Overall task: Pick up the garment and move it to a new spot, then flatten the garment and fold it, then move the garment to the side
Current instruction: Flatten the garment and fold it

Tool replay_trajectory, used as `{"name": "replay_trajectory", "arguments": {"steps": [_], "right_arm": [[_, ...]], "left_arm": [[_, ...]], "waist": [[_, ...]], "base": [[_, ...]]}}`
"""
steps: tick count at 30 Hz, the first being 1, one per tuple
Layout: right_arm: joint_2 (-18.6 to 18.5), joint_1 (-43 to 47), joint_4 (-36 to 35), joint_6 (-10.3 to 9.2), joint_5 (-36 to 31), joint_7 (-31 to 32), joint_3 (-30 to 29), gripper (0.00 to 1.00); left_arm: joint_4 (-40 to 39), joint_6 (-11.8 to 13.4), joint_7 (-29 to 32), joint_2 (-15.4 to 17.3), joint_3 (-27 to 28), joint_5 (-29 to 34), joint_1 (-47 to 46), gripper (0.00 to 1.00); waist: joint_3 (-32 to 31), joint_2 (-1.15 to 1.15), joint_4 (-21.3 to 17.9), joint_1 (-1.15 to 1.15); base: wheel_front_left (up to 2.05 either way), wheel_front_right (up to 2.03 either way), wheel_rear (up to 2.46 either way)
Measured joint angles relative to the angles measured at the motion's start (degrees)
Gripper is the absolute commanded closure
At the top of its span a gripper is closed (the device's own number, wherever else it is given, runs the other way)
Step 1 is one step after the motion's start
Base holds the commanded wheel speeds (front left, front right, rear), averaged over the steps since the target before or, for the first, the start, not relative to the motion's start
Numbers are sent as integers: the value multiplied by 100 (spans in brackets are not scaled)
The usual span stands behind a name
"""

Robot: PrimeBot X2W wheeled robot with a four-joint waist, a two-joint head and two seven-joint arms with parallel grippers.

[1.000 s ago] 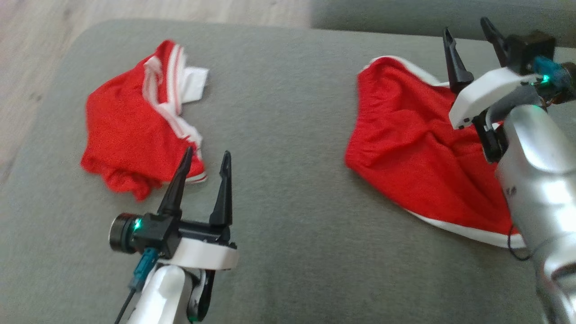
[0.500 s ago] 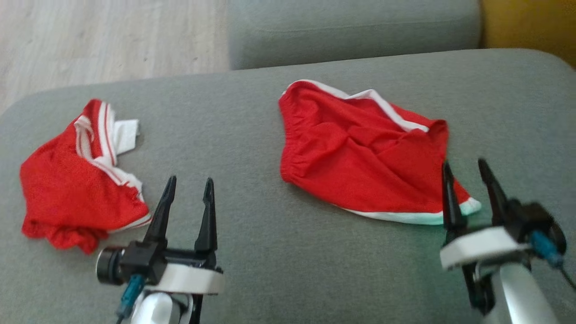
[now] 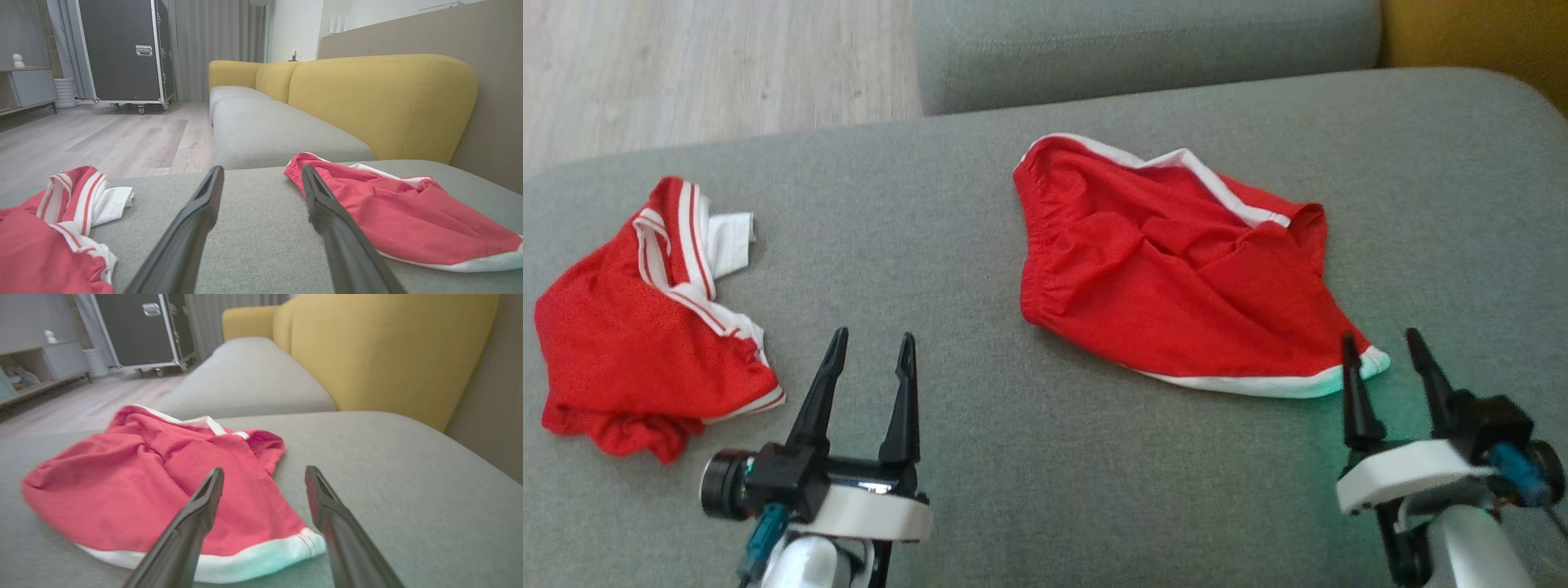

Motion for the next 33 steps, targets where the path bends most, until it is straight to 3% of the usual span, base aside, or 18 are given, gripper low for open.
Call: {"name": "replay_trajectory", "arguments": {"steps": [11,19,20,21,27,33], "right_arm": [[4,-1053,1547,0,-124,745,-1306,0],[-5,-1353,2384,0,-87,758,-1395,0],[-11,-1396,2460,0,-87,728,-1359,19],[-12,-1453,2548,0,-101,615,-1271,100],[11,-1558,2458,0,-276,305,-1563,100],[9,-1873,2327,0,-339,380,-1842,100]], "left_arm": [[63,-93,0,-1,-130,42,-361,0],[125,-123,0,-1,-149,43,-417,0],[131,-123,0,-1,-149,43,-417,0],[145,-123,0,-1,-145,43,-417,0],[232,-152,0,-1,-146,100,-418,0],[613,-435,0,21,-489,381,-654,0]], "waist": [[522,0,247,1],[603,0,372,0],[600,0,371,0],[586,0,359,0],[565,0,222,0],[694,0,40,0]], "base": [[0,0,0],[0,0,0],[0,0,0],[0,0,0],[0,0,0],[0,0,0]]}}
